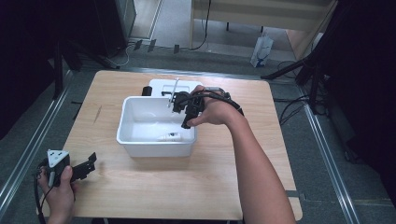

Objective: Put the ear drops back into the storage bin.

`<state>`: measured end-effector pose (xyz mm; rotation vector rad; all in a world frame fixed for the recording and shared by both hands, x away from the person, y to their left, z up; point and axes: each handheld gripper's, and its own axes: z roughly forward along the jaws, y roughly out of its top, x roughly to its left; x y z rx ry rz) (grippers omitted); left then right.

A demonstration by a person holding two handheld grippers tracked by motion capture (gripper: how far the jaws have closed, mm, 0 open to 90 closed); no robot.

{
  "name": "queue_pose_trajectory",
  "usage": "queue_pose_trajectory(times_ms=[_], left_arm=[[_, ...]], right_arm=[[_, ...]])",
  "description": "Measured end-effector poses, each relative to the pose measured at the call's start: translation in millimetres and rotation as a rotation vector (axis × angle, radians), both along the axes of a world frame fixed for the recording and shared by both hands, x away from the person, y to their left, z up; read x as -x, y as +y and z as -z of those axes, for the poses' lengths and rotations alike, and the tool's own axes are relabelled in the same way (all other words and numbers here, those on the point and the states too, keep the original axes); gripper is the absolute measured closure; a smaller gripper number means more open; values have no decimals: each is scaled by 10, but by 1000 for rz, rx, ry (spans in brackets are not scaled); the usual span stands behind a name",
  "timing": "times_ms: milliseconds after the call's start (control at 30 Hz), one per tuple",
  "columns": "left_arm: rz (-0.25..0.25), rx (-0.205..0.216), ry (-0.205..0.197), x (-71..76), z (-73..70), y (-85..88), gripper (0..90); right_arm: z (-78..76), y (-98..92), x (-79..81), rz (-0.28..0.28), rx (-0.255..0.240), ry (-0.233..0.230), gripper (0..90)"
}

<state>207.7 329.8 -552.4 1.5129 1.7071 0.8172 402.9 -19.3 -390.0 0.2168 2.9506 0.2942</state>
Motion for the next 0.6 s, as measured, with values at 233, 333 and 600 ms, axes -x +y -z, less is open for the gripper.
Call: queue_pose_trajectory(times_ms=[233, 333, 600], left_arm=[[-2, -2, -2, 0, 1, -4, 76], [-2, -3, -1, -1, 1, -5, 76], [-2, -10, -3, -1, 1, -8, 76]], right_arm=[[-251, -189, 64, 140, -66, -44, 220], [-296, -294, 87, 215, -82, -73, 120], [-287, -678, 151, 378, -133, -47, 0]])
